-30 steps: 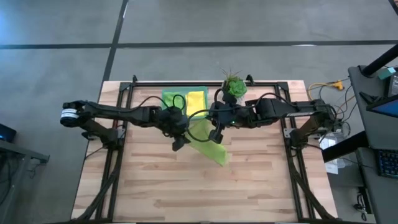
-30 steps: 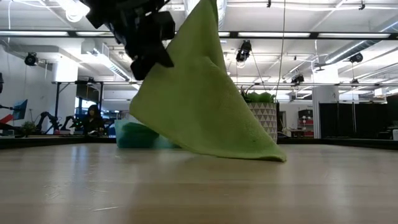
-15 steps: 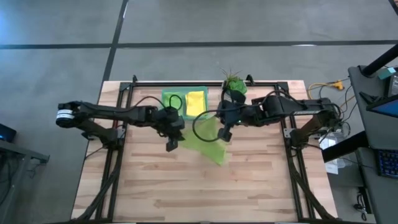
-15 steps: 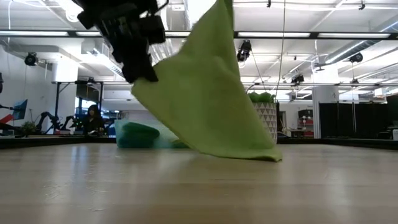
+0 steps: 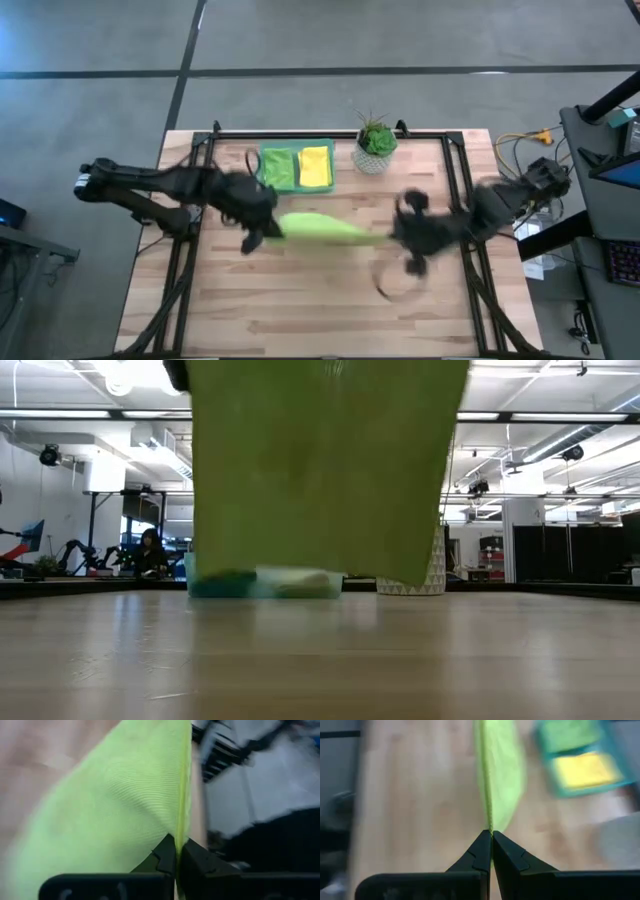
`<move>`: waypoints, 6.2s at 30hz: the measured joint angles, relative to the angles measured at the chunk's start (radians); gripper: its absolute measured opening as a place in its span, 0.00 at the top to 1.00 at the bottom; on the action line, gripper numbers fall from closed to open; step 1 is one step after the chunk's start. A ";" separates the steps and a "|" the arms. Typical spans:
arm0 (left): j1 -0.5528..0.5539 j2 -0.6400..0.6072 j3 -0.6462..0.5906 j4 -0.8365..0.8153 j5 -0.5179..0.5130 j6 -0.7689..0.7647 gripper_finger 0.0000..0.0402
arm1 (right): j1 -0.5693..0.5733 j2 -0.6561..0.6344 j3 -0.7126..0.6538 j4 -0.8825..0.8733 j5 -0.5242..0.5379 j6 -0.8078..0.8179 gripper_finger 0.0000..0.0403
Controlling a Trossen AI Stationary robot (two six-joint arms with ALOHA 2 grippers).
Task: Fold microfiber towels
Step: Fold the light green microfiber towel
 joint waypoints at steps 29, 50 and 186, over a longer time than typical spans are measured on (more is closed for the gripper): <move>-0.204 0.546 -0.031 0.217 -0.371 -0.056 1.00 | 0.169 -0.046 -0.749 0.430 0.037 0.450 0.98; 0.113 0.616 -0.037 0.187 -0.395 0.094 1.00 | -0.262 -0.046 -0.914 0.588 -0.014 0.202 0.98; -0.514 0.593 -0.417 0.659 -0.339 -0.077 0.74 | 0.280 0.437 -0.684 0.963 -0.219 0.258 0.98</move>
